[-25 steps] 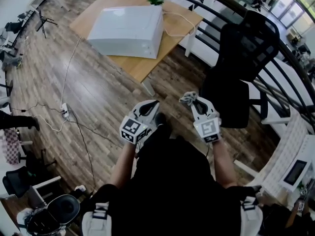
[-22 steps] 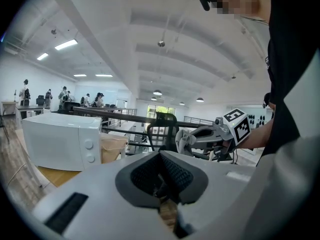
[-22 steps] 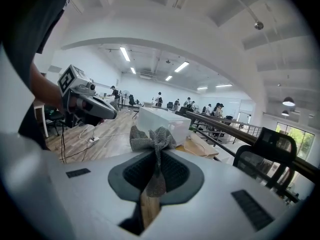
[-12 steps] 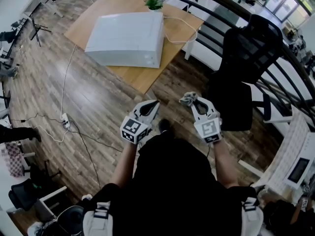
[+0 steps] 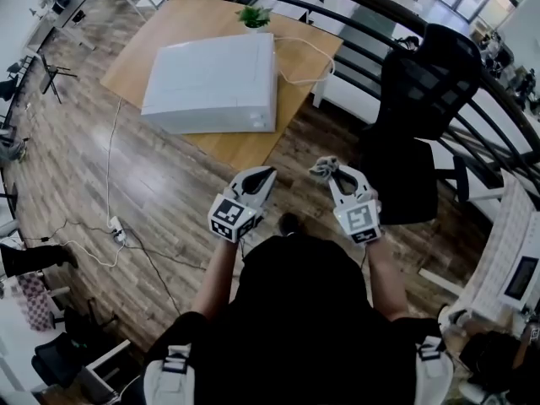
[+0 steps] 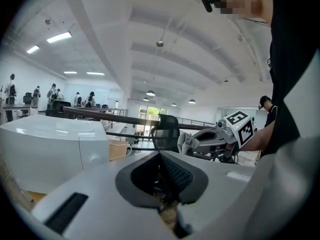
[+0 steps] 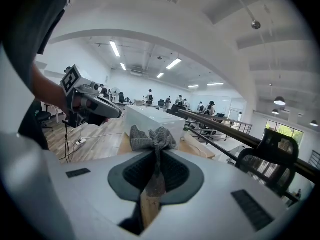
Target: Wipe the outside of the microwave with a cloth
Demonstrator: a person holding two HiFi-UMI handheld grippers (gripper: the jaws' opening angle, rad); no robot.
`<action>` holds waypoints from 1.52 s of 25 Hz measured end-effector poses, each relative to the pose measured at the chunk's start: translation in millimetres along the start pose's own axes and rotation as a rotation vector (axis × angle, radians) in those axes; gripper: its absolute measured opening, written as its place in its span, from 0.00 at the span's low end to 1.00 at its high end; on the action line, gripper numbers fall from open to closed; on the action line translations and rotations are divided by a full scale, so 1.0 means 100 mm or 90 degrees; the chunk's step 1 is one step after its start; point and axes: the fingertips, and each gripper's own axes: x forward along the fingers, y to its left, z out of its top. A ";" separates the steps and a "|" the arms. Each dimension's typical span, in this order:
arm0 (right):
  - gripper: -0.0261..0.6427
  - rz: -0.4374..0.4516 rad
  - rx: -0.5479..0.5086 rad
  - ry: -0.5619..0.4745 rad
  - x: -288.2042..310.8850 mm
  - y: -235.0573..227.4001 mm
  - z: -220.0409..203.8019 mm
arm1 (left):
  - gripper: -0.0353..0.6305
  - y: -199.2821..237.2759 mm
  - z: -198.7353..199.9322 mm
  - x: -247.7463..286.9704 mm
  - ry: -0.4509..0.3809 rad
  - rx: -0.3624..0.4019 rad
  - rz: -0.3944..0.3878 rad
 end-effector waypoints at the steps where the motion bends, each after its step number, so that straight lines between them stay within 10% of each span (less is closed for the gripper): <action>1: 0.08 -0.001 0.001 0.001 0.04 0.00 0.00 | 0.06 0.04 0.00 0.01 0.000 0.000 -0.002; 19: 0.08 0.043 0.014 0.011 0.65 0.13 0.08 | 0.06 0.53 -0.09 -0.08 0.019 -0.025 0.026; 38: 0.08 0.241 -0.006 -0.001 1.98 -0.22 0.26 | 0.06 1.33 0.35 0.48 0.023 -0.052 0.135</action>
